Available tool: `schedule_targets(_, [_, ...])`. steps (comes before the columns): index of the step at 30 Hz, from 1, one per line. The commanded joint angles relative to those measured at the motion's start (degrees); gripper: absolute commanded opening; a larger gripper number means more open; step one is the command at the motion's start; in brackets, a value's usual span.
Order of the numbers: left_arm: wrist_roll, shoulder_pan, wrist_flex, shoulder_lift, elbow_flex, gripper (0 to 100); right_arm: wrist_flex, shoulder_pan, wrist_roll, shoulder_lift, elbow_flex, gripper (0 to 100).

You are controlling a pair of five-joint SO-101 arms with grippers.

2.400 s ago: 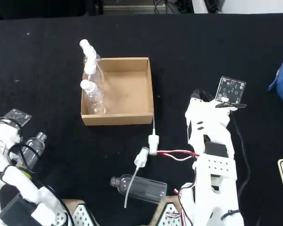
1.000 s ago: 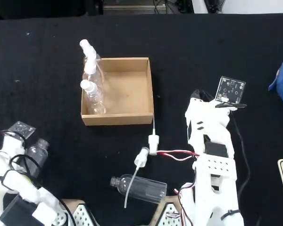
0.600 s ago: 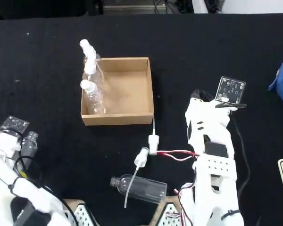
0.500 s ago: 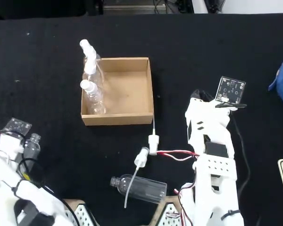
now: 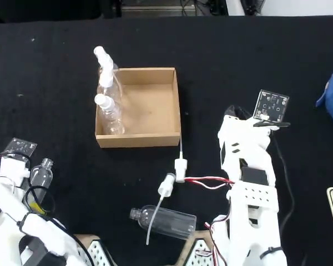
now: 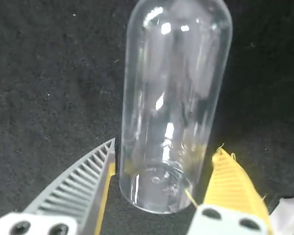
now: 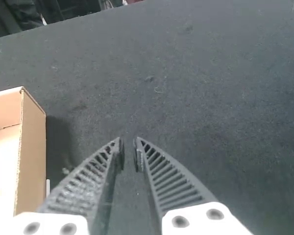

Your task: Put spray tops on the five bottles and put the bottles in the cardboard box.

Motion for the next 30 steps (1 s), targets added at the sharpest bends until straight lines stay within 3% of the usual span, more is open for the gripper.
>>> schedule_targets(1, [0.79,0.48,-0.62,-1.67,-0.75,16,-1.49,-1.14,0.09,-1.1,-0.48,2.5])
schedule_targets(12, [0.88,3.12,-0.62,-1.58,1.1,15,-1.41,-1.14,0.09,-1.1,-0.48,2.5])
schedule_targets(15, [1.23,2.77,-0.09,-2.02,1.63,1,-1.32,-1.14,0.09,-1.1,-0.48,2.5])
schedule_targets(16, [1.23,2.51,0.0,-2.37,1.89,4,-1.32,-1.14,0.09,-1.1,-0.48,2.5])
schedule_targets(25, [3.78,2.15,18.11,-2.37,-9.63,3,-1.14,-1.14,0.09,-1.36,-0.66,2.6])
schedule_targets(30, [8.7,2.24,19.16,-3.34,-8.57,3,9.32,-3.96,5.36,-1.1,-6.02,2.6])
